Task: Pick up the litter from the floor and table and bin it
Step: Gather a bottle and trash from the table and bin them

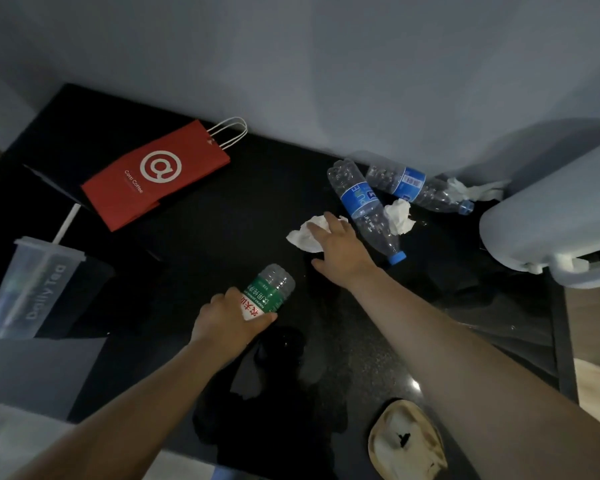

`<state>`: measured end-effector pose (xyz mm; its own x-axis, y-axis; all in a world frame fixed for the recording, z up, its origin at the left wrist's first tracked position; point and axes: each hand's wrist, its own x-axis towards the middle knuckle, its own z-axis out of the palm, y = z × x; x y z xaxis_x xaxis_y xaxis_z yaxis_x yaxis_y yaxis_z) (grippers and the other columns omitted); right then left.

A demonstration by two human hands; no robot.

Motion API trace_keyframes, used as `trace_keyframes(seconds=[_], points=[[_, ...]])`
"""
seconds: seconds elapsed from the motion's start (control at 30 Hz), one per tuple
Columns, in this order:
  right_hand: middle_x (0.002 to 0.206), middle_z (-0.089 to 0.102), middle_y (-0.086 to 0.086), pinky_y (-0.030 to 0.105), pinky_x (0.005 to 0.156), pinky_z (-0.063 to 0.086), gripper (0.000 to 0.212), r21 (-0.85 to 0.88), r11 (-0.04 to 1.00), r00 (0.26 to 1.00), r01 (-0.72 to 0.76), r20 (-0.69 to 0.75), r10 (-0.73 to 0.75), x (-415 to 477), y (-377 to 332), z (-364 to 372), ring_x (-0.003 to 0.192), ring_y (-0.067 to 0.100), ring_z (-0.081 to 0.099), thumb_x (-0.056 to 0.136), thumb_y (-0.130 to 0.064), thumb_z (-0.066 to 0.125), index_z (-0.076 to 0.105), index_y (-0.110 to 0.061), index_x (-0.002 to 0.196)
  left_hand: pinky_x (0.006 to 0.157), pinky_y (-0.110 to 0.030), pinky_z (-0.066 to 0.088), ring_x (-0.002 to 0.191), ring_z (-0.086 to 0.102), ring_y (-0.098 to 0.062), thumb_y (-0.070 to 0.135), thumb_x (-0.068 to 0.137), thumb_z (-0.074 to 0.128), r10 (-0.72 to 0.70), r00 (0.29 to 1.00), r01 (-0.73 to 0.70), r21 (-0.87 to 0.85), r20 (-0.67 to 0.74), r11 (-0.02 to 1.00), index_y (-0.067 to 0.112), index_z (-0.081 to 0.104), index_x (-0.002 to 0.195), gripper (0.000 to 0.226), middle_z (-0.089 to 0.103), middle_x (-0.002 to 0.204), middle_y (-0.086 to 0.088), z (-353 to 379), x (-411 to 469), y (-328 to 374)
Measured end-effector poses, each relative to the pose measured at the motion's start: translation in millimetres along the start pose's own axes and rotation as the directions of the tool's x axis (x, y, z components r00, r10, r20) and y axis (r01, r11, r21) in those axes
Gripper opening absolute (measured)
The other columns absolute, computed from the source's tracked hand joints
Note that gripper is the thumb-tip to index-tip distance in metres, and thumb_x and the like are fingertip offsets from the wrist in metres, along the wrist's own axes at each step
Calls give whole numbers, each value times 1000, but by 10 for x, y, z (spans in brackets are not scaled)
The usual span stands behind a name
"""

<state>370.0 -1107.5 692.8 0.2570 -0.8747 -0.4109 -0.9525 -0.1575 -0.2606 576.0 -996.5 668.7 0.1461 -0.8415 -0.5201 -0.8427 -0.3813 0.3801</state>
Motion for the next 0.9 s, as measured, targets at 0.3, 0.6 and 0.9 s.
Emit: trace_keyframes(seconds=[0.3,0.6,0.9], points=[[140,43,13,37,99,47,61,-39,989,973,-142,178,147,-425,229,164,124,30,50,89,-9,59,35,-19,145,76,-37,52,88,57,-21,70,69,65,-5,1000,5,-16,14,1000,19,47,106,66,54,100,-3,-5,-46,39],[109,54,4,22,73,41,26,296,911,936,-288,-115,334,-1895,852,263,90,20,58,84,-11,60,63,-15,110,81,-39,53,95,58,-23,74,69,62,-3,985,-6,50,175,999,16,47,117,76,55,109,-6,252,-286,485],[122,55,8,31,88,49,41,317,787,820,-530,-44,570,-2454,1679,436,106,23,56,83,-30,70,62,-18,121,75,-35,47,96,55,-24,75,69,60,0,983,-23,126,182,992,16,45,118,79,51,109,-6,670,-571,890]])
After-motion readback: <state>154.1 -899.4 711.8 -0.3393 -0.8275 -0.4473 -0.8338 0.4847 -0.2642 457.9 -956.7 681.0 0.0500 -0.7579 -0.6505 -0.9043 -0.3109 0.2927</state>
